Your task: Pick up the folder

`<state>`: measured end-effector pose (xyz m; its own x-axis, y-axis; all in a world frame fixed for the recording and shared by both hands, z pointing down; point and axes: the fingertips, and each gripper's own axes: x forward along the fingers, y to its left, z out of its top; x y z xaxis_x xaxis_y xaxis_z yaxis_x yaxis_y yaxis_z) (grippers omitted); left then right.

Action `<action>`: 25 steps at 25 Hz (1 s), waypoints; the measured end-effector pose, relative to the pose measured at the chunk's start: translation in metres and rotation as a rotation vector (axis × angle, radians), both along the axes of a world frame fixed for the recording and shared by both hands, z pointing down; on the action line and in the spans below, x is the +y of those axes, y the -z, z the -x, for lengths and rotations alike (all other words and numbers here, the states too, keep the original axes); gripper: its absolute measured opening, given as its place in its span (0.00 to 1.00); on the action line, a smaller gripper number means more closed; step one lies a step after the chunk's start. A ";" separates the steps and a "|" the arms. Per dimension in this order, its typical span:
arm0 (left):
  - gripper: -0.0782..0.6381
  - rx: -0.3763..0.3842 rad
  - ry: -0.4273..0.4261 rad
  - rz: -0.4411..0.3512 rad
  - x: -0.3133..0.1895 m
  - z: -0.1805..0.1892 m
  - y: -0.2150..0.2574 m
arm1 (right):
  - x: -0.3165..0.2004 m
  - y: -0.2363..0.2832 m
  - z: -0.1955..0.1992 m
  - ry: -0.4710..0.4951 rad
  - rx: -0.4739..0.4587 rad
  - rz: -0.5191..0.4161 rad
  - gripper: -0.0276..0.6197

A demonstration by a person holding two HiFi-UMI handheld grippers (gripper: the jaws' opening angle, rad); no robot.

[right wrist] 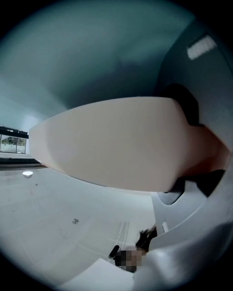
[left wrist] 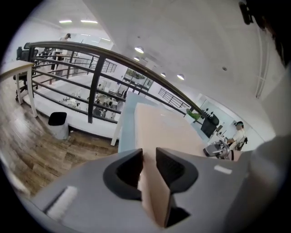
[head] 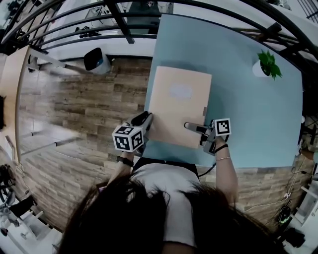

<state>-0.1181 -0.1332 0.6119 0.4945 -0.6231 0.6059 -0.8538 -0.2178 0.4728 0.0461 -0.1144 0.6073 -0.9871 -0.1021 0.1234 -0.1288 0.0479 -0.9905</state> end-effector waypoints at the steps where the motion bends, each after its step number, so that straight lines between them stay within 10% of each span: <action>1: 0.32 -0.010 -0.011 -0.004 -0.001 0.000 0.001 | 0.000 0.002 0.000 -0.002 0.001 -0.012 0.47; 25: 0.32 0.015 -0.065 -0.340 -0.036 -0.021 0.131 | -0.010 0.132 -0.025 -0.135 0.165 -0.428 0.47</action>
